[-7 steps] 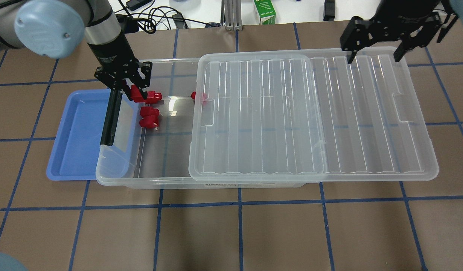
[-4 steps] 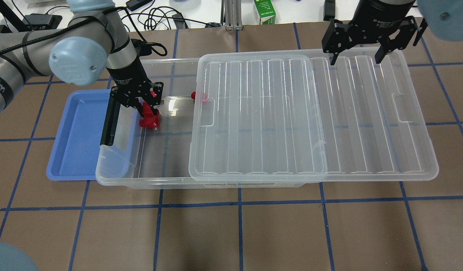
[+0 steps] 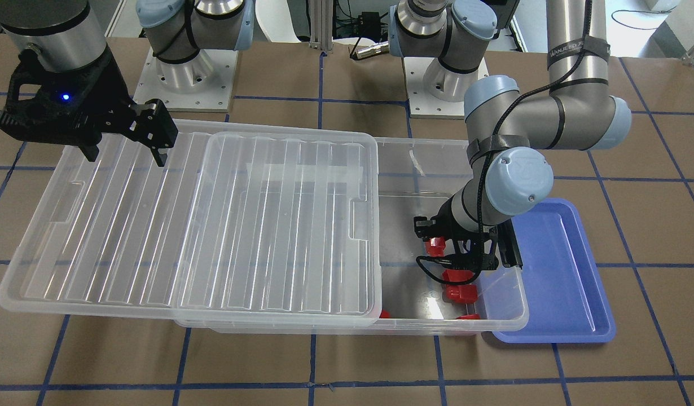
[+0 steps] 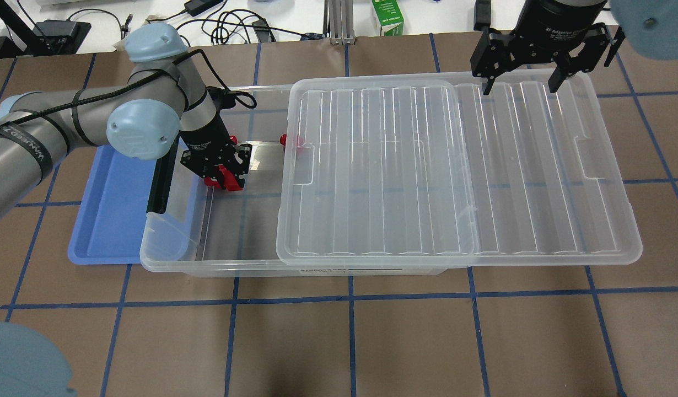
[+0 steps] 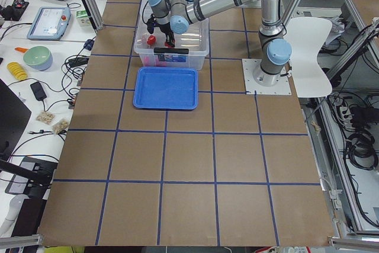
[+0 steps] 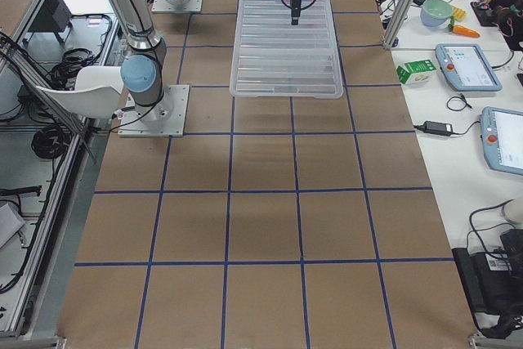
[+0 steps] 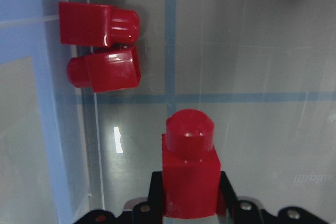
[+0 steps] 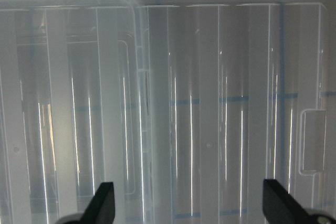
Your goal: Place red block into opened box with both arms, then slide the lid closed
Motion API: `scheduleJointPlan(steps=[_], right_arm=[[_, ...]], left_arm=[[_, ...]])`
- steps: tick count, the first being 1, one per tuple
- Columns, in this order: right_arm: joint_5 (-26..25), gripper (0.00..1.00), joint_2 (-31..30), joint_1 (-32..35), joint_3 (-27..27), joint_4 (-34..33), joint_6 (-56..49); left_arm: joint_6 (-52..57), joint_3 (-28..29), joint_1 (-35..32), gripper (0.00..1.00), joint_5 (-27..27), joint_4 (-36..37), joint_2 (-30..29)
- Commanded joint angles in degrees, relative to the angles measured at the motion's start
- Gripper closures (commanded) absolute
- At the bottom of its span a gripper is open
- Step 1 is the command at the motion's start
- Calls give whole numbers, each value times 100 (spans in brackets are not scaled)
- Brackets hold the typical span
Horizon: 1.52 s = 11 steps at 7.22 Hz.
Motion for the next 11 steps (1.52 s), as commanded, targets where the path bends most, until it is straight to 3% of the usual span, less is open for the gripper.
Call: scheduleJointPlan(steps=[1,7,8,9,11], right_arm=[[3,0,-7,0,0,-1,0],[-41,0,2,0,0,-1,0],[-41,0,-7,0,-9,-1,0],[-67,0,-16,0,0,-1,0],[-24,0,-16,0,-9,-1,0]], left_arm=[[-7,-48,-110,100,-18,98,-191],[36,-65,-164,100,17,274,-552],[28,-83,-164,49,26,274,-570],[37,-92,-147,13,43,274,-552],[45,-66,-120,0,70,274,-474]])
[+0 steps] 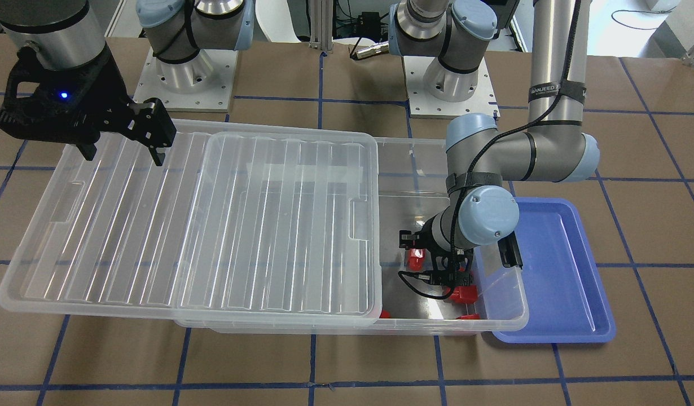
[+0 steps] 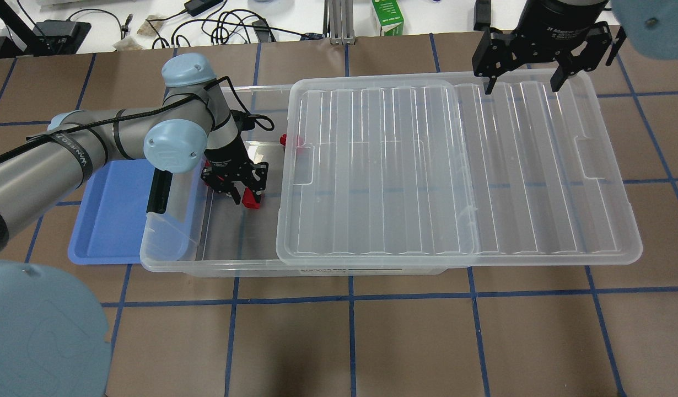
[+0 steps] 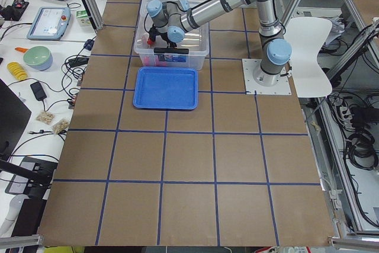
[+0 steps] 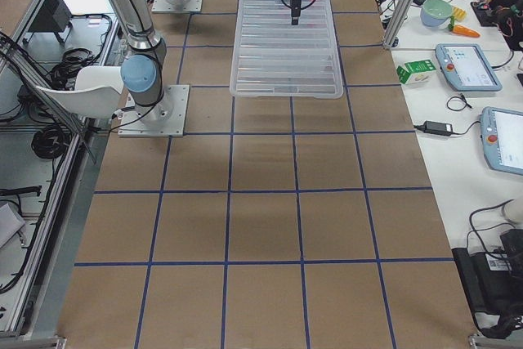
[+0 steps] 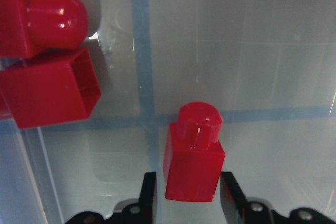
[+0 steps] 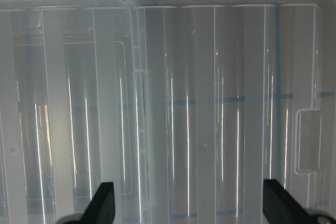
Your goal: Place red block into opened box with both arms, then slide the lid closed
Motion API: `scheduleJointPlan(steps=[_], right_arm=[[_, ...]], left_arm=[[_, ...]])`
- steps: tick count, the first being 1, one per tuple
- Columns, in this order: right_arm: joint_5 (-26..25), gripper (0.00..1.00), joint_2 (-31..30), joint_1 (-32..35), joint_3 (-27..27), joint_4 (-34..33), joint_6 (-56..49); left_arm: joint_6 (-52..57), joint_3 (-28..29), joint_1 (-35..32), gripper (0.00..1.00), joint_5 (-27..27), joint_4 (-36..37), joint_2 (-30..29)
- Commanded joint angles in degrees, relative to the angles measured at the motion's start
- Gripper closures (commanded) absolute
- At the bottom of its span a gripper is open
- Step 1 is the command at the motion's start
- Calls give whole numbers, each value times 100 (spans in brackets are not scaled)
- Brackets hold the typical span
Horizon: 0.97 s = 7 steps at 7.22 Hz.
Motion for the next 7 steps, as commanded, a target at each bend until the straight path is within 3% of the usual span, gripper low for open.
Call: scheduleJointPlan(steps=[1,3,5,7], right_arm=[[35,0,-11,-44,3,9,-78],[26,0,-46,-333,3,17,-236],[-26,0,-99,-605,3,35,-823],[-62,0,-212,-1464,-50,218,-1989]], left_arm=[[4,131,14,0,27,-66,174],[4,569,23,0,27,-572,472],[30,1691,40,0,203,-1869,728],[39,2363,49,0,387,-2794,1078]])
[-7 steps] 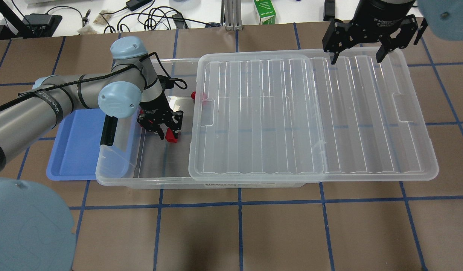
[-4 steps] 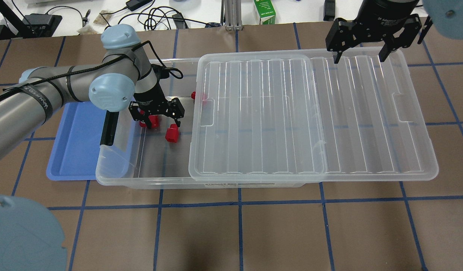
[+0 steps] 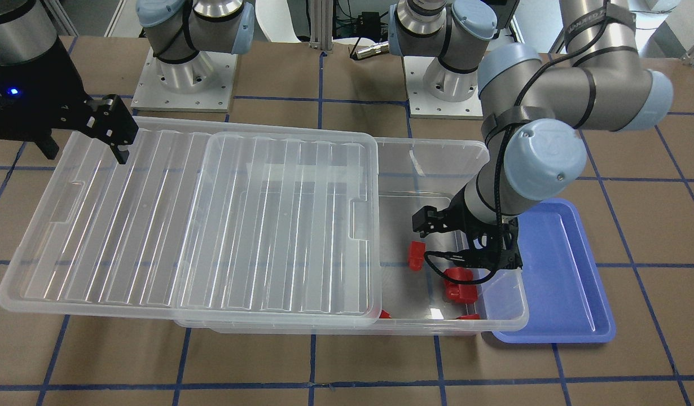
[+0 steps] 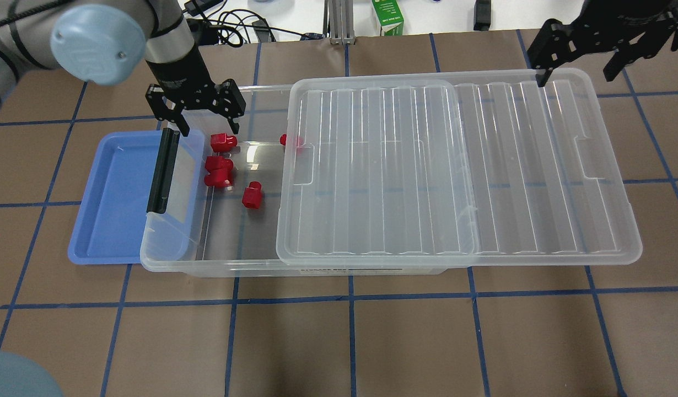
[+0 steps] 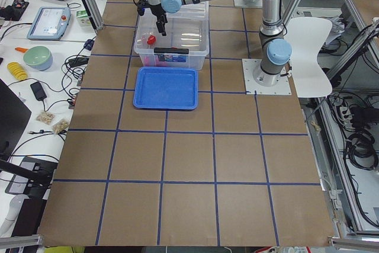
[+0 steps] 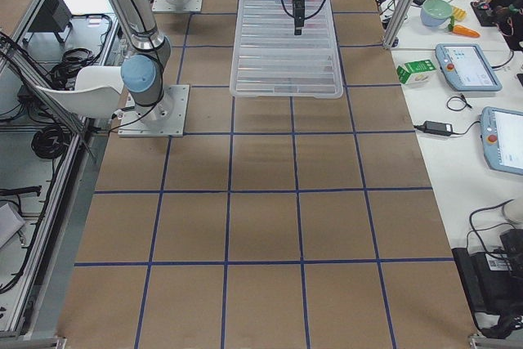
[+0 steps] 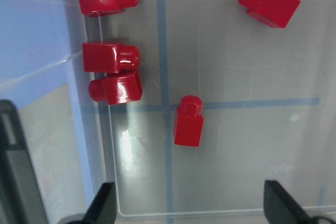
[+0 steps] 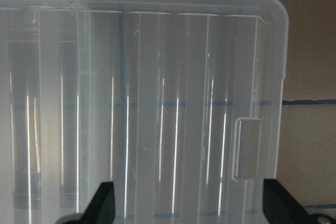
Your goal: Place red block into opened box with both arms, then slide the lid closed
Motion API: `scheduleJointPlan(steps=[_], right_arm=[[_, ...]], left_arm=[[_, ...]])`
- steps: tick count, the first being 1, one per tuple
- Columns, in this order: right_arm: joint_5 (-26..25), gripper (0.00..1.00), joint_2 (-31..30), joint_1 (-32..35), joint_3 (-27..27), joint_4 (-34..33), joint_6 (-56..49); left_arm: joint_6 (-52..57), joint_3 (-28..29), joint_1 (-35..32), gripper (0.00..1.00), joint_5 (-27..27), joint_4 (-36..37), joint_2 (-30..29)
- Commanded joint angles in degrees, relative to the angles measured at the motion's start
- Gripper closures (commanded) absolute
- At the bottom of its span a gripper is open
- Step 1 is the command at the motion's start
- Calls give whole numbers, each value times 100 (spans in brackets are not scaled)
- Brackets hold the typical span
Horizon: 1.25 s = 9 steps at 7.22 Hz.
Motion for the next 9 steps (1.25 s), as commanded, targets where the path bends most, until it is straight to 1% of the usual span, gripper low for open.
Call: scheduleJointPlan(steps=[1,3,4,5,6,7,8,9], right_arm=[[-26,0,-146,-887,-42,227,-1257],[-18,0,-173,-1739,11,281,-2348],[43,0,-121,-2013,115,298,-2510],[70,0,-120,-2111,508,177,-2503],[70,0,-7,-2147,1069,-521,-2520],[62,0,186,-2147,1605,-1441,-2546],[79,0,214,-2147,1933,-1790,-2538],[70,0,214,-2147,2014,-1811,-2538]], left_arm=[[-11,304,-4,0,110,-721,513],[-116,-247,-30,0,-22,-652,1058],[-108,-407,-30,0,-13,-652,1252],[-12,-504,-39,0,13,-617,1350],[-90,-540,-30,0,-4,-355,1194],[-21,-740,-73,0,13,-370,1393],[-38,-1003,-74,0,65,-379,1569],[-81,-1128,-65,0,5,-353,1666]])
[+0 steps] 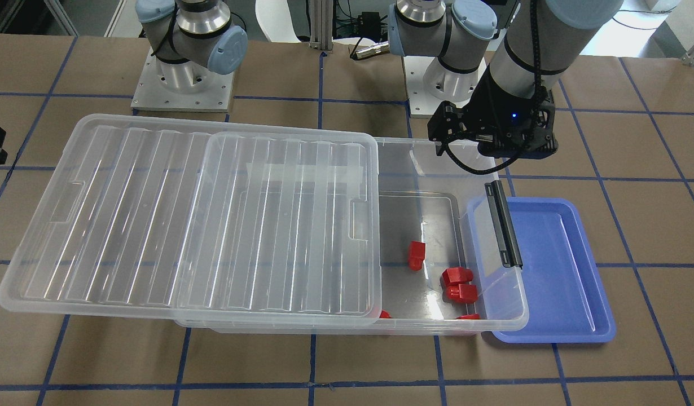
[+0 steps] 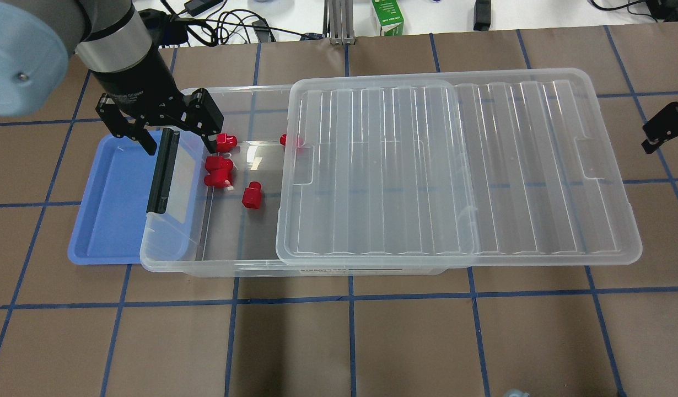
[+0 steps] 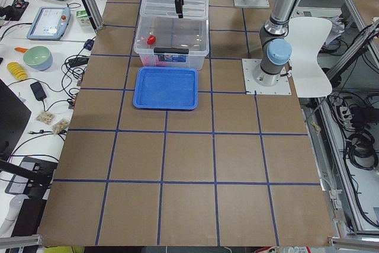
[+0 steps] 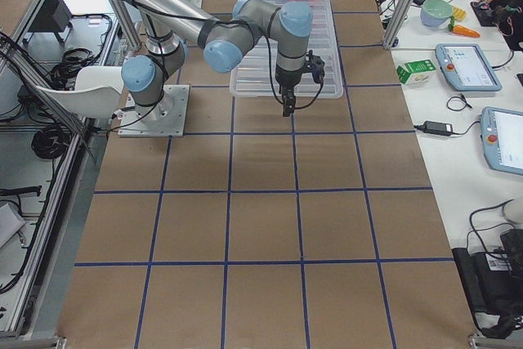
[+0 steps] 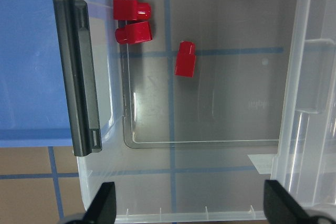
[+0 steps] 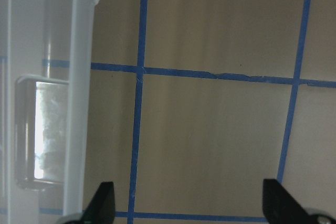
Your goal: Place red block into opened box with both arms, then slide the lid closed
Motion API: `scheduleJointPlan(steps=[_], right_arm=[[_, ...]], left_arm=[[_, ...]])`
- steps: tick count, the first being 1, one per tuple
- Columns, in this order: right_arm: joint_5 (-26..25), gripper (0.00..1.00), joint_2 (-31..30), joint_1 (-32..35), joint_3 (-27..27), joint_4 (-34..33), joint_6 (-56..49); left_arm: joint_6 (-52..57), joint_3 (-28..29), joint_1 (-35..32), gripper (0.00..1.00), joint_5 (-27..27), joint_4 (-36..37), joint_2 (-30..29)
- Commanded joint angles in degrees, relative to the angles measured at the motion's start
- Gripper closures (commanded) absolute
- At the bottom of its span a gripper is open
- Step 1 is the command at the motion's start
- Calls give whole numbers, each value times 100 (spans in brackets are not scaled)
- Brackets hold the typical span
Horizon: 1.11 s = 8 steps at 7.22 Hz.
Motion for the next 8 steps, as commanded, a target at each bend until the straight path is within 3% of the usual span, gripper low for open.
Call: scheduleJointPlan(steps=[1,4,8], right_arm=[[17,0,43,4,250,-255,49],[52,0,34,57,407,-255,242],[542,0,17,214,443,-255,313]], left_arm=[[-68,-235,1,0,-45,16,200],[-33,-218,36,0,86,-88,270],[46,-209,115,0,69,-55,324]])
